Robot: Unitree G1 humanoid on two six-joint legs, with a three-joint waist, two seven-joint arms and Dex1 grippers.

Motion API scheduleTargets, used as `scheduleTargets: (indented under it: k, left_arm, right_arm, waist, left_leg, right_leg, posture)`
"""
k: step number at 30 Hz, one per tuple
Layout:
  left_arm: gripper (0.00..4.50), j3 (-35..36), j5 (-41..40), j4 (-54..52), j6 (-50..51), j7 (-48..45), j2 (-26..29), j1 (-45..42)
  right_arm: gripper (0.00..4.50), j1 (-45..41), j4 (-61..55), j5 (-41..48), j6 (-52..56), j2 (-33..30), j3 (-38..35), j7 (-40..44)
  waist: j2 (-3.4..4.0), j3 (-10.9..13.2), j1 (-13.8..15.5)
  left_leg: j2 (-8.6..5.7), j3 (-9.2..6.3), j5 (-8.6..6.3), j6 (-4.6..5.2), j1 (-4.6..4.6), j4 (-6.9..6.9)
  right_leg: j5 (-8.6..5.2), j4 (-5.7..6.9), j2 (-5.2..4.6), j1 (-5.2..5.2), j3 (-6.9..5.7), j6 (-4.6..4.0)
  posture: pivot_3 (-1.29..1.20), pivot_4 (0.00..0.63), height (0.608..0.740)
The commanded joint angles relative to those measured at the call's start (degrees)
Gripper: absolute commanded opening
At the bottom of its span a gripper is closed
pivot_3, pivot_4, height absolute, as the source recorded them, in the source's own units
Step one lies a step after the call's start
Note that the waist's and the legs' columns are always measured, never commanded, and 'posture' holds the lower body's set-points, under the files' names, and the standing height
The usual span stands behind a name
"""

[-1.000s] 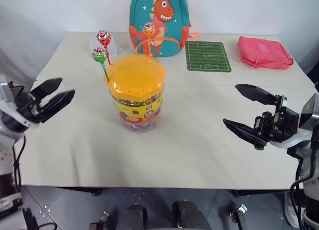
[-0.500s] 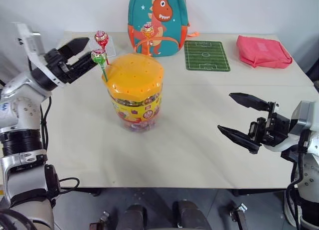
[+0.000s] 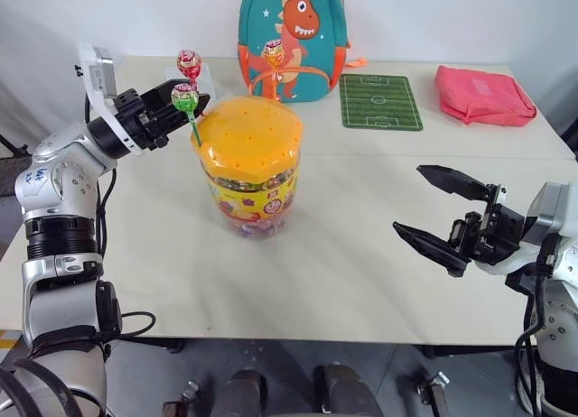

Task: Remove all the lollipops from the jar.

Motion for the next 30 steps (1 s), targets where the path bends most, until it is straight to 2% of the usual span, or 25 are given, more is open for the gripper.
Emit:
scheduleTargets:
  k: [1,5,6,9,17,18,20,22,24,27,30]
  left_arm:
    - [1.4,1.31,-0.21,0.53,-0.33,-1.38,0.69,-1.98]
    - [0.17,1.47,-1.12,1.32,0.79,-3.99,0.58,-2.66]
    - [0.01,1.84,-1.35,1.79,1.17,-3.93,0.47,-3.05]
    - [0.01,3.51,-2.97,3.29,3.66,-3.26,0.08,-5.07]
    - [0.01,12.1,-11.64,5.63,16.84,3.59,0.76,-14.17]
    - [0.01,12.65,-11.42,6.32,18.4,5.33,1.82,-14.79]
    - [0.01,10.93,-6.06,10.05,20.87,11.84,6.77,-15.65]
    - [0.01,5.34,2.57,12.93,24.03,20.23,12.35,-16.06]
    - [0.01,3.07,5.19,12.13,25.77,21.59,15.54,-15.3]
    - [0.01,-5.64,11.06,3.84,26.44,14.87,22.97,-6.39]
    - [0.01,-4.77,11.84,-3.03,27.78,12.67,28.01,9.89]
  right_arm:
    - [4.5,0.14,-2.32,0.74,-1.25,0.3,-0.95,-0.15]
    - [4.5,-0.33,-2.88,2.23,-0.81,1.13,-0.56,-0.32]
    - [4.5,-0.66,-3.21,2.92,-0.22,1.33,-0.64,-1.15]
    - [4.5,-2.03,-4.21,4.85,1.33,1.69,-0.98,-3.69]
    - [4.5,-2.3,-3.5,4.57,0.71,2.15,-0.18,-2.54]
    - [4.5,-2.72,-3.16,4.35,0.45,2.38,0.24,-2.16]
    - [4.5,-4.56,-2.56,4.24,0.48,2.88,1.05,-2.23]
    - [4.5,-5.54,-2.32,4.39,0.73,3.05,1.28,-2.11]
    - [4.5,-5.09,-2.04,4.21,0.68,2.89,1.4,-1.04]
    - [4.5,-3.56,-0.13,1.65,-1.93,2.67,2.61,3.71]
    - [4.5,-3.72,3.04,0.21,-3.65,2.95,3.49,6.74]
  waist:
    - [0.0,0.0,-0.04]
    - [0.0,0.0,-0.06]
    - [0.0,0.0,-0.06]
    - [-0.01,0.0,-0.04]
    - [-0.03,0.02,-0.06]
    - [-0.04,0.02,-0.08]
    - [-0.05,0.03,-0.61]
    - [-0.04,0.03,-1.6]
    - [-0.05,0.03,-1.69]
    - [-0.06,0.04,-1.64]
    - [-0.05,0.03,-1.84]
  left_leg:
    - [0.0,0.0,0.0,0.0,0.0,0.0]
    - [0.0,0.0,0.01,-0.01,0.0,0.0]
    - [0.0,0.0,0.01,-0.02,0.0,0.01]
    - [0.0,0.0,0.01,-0.02,0.0,0.01]
    - [-0.02,-0.04,0.01,-0.02,-0.08,0.02]
    - [-0.03,-0.04,0.01,-0.02,-0.08,0.03]
    - [-0.02,-0.02,0.01,-0.02,-0.07,0.02]
    - [-0.03,0.03,0.03,-0.06,-0.05,0.0]
    - [-0.05,0.01,0.04,-0.07,0.11,-0.12]
    - [-0.08,-0.02,0.03,-0.1,0.03,-0.12]
    - [-0.17,0.01,0.01,-0.13,-0.02,-0.19]
  right_leg:
    - [0.0,0.0,0.0,0.0,-0.01,0.0]
    - [0.0,-0.01,0.0,-0.01,-0.02,0.0]
    - [0.0,-0.01,0.0,-0.01,-0.02,0.0]
    - [0.0,0.02,0.0,-0.01,-0.02,0.0]
    - [0.0,0.27,-0.02,-0.1,-0.09,0.01]
    - [0.0,0.28,-0.03,-0.11,-0.09,0.01]
    - [0.0,0.33,-0.02,-0.15,-0.1,0.01]
    - [0.0,0.46,-0.01,-0.23,-0.09,0.01]
    - [0.0,0.71,-0.01,-0.3,-0.1,0.01]
    - [0.0,0.97,-0.04,-0.58,-0.1,0.01]
    - [0.01,1.02,-0.15,-0.76,-0.08,-0.01]
  posture:
    - [0.0,0.15,0.74]
    - [0.0,0.15,0.74]
    - [0.0,0.15,0.74]
    - [0.0,0.15,0.74]
    - [0.0,0.15,0.74]
    - [0.0,0.15,0.74]
    - [0.0,0.15,0.74]
    - [0.0,0.15,0.74]
    - [0.0,0.15,0.74]
    - [0.0,0.15,0.74]
    - [0.0,0.15,0.74]
